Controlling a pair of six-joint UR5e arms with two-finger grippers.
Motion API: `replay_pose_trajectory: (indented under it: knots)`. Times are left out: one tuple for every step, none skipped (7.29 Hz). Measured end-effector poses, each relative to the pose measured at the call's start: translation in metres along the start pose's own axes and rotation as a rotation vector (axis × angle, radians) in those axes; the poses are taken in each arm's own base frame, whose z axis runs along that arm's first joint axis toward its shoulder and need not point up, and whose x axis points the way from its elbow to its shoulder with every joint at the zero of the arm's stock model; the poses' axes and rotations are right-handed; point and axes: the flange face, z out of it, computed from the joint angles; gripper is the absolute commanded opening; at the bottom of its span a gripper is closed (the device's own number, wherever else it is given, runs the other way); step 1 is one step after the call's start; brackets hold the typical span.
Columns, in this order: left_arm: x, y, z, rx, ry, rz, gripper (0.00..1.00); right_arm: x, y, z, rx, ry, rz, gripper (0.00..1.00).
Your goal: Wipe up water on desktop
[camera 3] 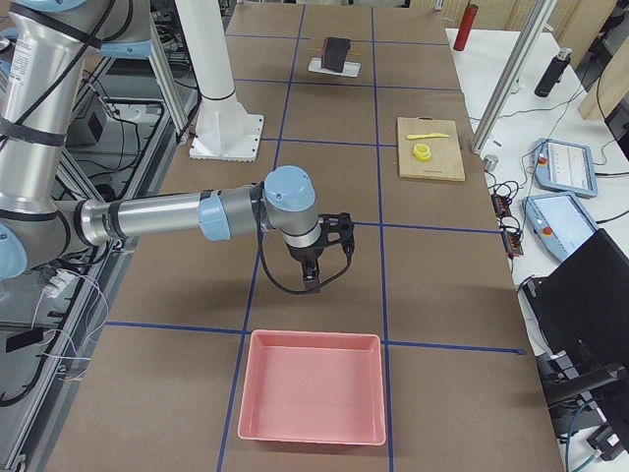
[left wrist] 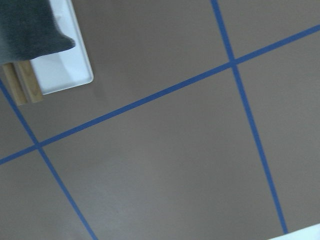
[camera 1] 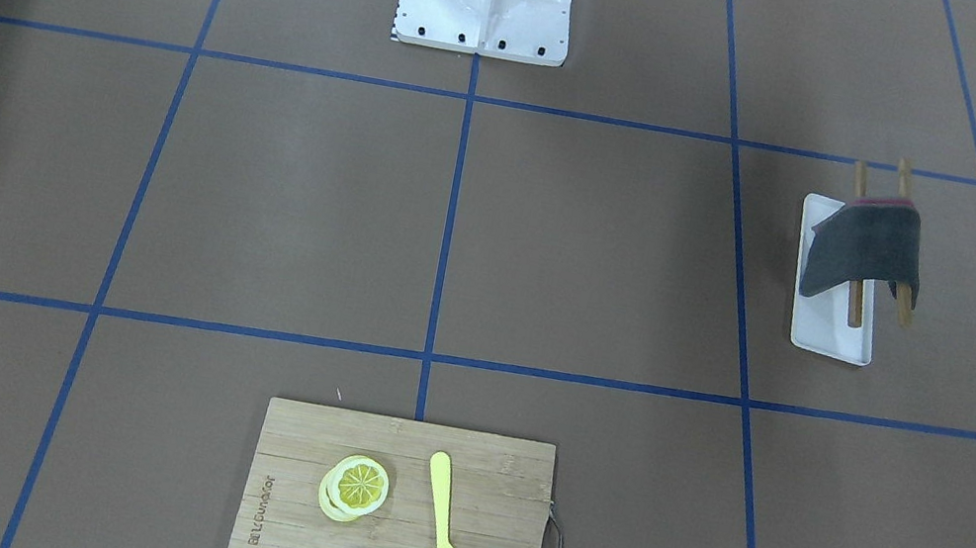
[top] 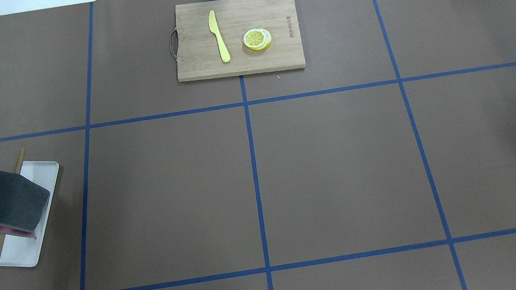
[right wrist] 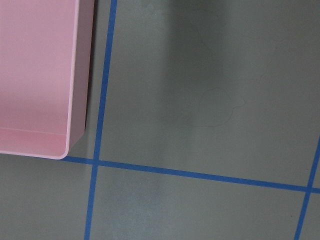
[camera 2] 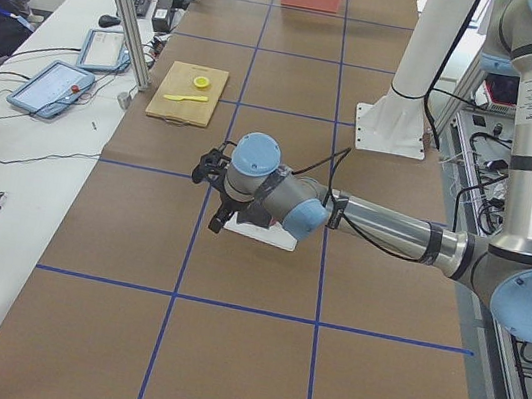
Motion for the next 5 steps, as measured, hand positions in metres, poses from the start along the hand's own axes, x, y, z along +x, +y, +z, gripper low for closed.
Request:
replay_pose_trajectory:
  knots:
    - [0.026, 0.0, 0.022, -0.028, 0.037, -0.045, 0.99, 0.0, 0.0, 0.0, -0.001, 0.0, 0.001, 1.0]
    - [0.048, 0.002, 0.041, -0.052, 0.069, -0.068, 0.96, 0.001, 0.0, 0.001, -0.002, 0.0, 0.001, 1.0]
    - [0.061, 0.005, 0.055, -0.064, 0.085, -0.066, 0.82, 0.002, 0.001, 0.002, -0.003, 0.001, 0.004, 1.0]
    - [0.07, 0.006, 0.065, -0.067, 0.084, -0.054, 0.63, 0.002, 0.001, 0.002, -0.004, 0.001, 0.006, 1.0]
    - [0.076, 0.006, 0.073, -0.069, 0.082, -0.045, 0.51, 0.002, 0.002, 0.002, -0.005, 0.0, 0.007, 1.0]
